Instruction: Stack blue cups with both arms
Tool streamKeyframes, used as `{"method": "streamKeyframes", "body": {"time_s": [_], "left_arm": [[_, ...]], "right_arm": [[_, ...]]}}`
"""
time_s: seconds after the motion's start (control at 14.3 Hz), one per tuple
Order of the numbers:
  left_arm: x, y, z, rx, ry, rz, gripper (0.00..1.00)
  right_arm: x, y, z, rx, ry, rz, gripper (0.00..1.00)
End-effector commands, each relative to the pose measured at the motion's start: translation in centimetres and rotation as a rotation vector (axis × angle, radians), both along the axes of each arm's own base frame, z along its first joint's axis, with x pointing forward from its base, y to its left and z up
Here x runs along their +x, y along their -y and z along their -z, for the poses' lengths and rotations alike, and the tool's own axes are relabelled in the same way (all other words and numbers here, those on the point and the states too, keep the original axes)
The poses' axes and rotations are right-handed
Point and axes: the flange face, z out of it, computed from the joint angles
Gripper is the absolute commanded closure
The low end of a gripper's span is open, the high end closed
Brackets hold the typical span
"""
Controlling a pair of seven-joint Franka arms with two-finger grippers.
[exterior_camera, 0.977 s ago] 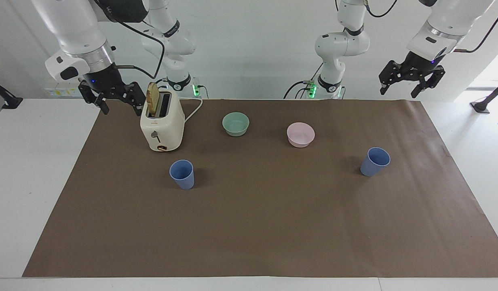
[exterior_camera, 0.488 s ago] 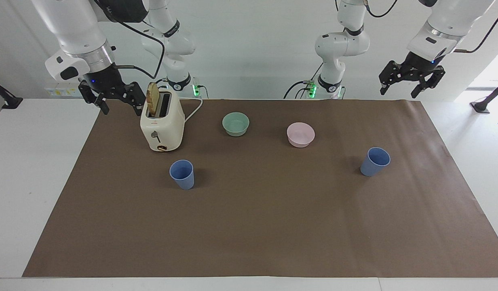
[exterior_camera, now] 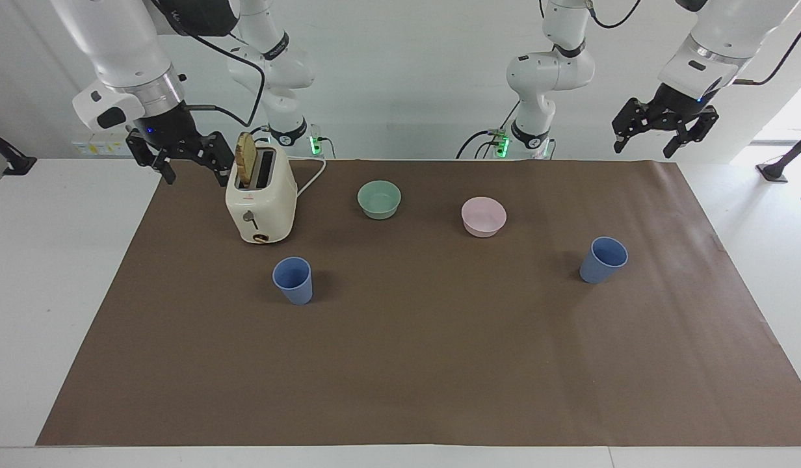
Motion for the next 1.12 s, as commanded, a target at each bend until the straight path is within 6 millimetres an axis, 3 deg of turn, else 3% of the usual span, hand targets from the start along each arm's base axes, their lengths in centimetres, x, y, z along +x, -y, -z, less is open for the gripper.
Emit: {"method": "streamKeyframes", "body": {"time_s": [0.0,0.28,0.7,0.98,1.05], "left_arm": [[-0.5,-1.1,0.3,-0.013,0.004,-0.02,0.0],[0.2,-2.6,2.4,-0.013,-0.013,-0.054,0.0],[3.2,-5.7,11.8,-0.017,0.03,-0.127,0.0],[4.9,-9.6,18.6,-0.045,0.008,-0.266,0.0],[5.1,-9.8,20.0,-0.057,0.011,-0.281,0.0]], "right_arm": [[-0.2,0.2,0.1,0.011,0.011,-0.015,0.0],[-0.2,0.2,0.1,0.011,0.011,-0.016,0.0],[-0.2,0.2,0.1,0.011,0.011,-0.018,0.0],[-0.2,0.2,0.1,0.011,0.011,-0.018,0.0],[-0.2,0.2,0.1,0.011,0.011,-0.018,0.0]]}}
